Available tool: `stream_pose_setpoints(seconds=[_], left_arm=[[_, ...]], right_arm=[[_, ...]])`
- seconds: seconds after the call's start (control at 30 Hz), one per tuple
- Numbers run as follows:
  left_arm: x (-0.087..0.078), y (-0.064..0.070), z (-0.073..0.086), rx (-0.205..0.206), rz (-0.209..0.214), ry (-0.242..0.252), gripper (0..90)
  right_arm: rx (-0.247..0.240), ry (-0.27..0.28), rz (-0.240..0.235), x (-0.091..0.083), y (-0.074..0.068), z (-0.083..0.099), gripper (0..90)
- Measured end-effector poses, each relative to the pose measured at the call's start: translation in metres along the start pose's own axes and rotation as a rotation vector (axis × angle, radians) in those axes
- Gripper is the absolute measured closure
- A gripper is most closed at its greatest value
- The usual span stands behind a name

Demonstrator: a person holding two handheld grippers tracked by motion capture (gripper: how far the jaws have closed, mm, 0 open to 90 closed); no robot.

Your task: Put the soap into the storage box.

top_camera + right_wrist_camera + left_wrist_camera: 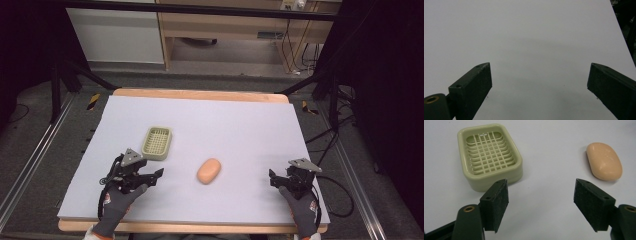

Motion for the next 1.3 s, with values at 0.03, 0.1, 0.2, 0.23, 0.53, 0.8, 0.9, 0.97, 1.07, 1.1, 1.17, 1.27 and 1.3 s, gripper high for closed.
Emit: stream_pose_setpoints(seconds=[0.03,0.1,0.2,0.23,0.53,0.8,0.9,0.97,1.07,1.1,1.17,1.27,1.3], left_arm=[[0.0,0.0,0.0,0.0,0.0,0.0,26.9],[0.0,0.001,-0.003,0.001,0.003,0.001,26.8],[0.001,0.002,-0.01,0.004,0.005,0.008,26.8],[0.001,0.002,-0.01,0.004,0.005,0.008,26.8],[0.005,0.011,-0.029,0.02,0.025,0.022,26.2],[0.013,0.024,-0.04,0.039,0.045,0.02,25.7],[0.016,0.027,-0.042,0.043,0.049,0.019,25.6],[0.018,0.029,-0.044,0.05,0.052,0.016,25.4],[0.021,0.034,-0.047,0.055,0.059,0.015,25.3],[0.022,0.034,-0.048,0.054,0.06,0.015,25.3],[0.023,0.037,-0.05,0.055,0.068,0.014,25.2],[0.026,0.04,-0.053,0.063,0.075,0.012,25.1],[0.028,0.042,-0.053,0.063,0.077,0.011,25.1]], right_arm=[[0.0,0.0,0.0,0.0,0.0,0.0,6.0],[-0.008,0.005,-0.002,0.0,0.0,0.0,6.0],[-0.009,0.005,0.001,0.0,-0.001,0.0,6.0],[-0.009,0.005,0.001,0.0,-0.001,0.0,6.0],[-0.01,0.007,0.005,0.0,0.0,-0.001,5.8],[-0.008,0.006,0.005,0.0,-0.001,-0.001,5.8],[-0.008,0.006,0.005,0.0,-0.001,-0.001,5.8],[-0.012,0.008,0.006,0.001,-0.001,-0.001,5.8],[-0.017,0.008,0.007,0.001,-0.001,-0.001,5.8],[-0.018,0.008,0.007,0.001,-0.001,-0.001,5.8],[-0.014,0.004,0.009,0.001,-0.002,-0.001,5.8],[-0.015,0.004,0.01,0.001,-0.002,-0.001,5.8],[-0.015,0.004,0.01,0.001,-0.002,-0.001,5.8]])
Point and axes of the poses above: each handheld gripper's, and its own axes: x roughly forward along the jaws, z roughly out of its underside, y roughly to its right, the point moved 4 cm from there along x, roughly forward along the jaws, and after that the axes turned 7 degrees about x, right-handed, at the moved point
